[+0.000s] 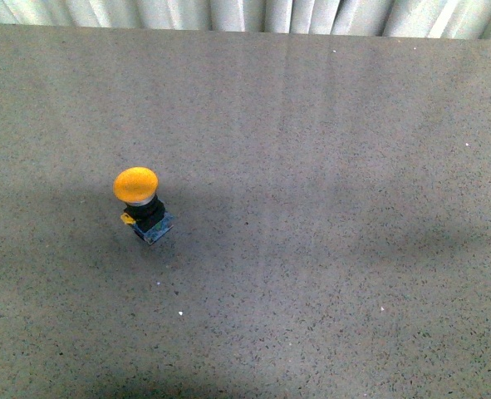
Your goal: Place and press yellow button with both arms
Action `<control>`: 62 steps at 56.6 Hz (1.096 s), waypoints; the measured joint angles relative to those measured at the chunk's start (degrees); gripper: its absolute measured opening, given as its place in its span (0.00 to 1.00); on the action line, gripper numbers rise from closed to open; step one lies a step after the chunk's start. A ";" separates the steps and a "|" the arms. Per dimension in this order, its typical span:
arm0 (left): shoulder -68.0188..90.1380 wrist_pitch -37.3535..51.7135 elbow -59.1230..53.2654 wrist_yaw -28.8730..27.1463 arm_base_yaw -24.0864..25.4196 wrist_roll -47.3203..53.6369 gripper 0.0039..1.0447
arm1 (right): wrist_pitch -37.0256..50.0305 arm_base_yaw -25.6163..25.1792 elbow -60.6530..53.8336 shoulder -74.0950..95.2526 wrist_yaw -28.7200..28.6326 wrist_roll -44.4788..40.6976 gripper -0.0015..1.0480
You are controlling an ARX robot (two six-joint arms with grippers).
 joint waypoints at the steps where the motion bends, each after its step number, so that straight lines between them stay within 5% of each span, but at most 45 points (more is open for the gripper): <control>1: 0.00 0.00 0.00 0.00 0.00 -0.02 0.01 | -0.42 0.00 0.00 -0.46 0.00 0.00 0.01; 26: 0.00 0.00 0.00 0.00 0.00 0.00 0.01 | -8.98 0.00 0.00 -8.92 0.00 0.00 0.01; 31: 0.00 0.00 0.00 -0.02 0.00 -0.02 0.01 | -17.49 0.00 0.00 -15.69 0.11 -0.02 0.01; 44: 0.00 0.00 0.00 0.00 0.00 -0.04 0.02 | -18.32 0.00 0.00 -18.01 0.11 0.00 0.01; 51: 0.00 0.00 0.00 0.00 0.00 -0.02 0.20 | -18.36 0.00 0.00 -18.08 0.11 -0.11 0.14; 62: 0.00 0.00 0.00 0.00 0.00 -0.02 0.63 | -18.38 0.00 0.00 -18.10 0.11 -0.11 0.56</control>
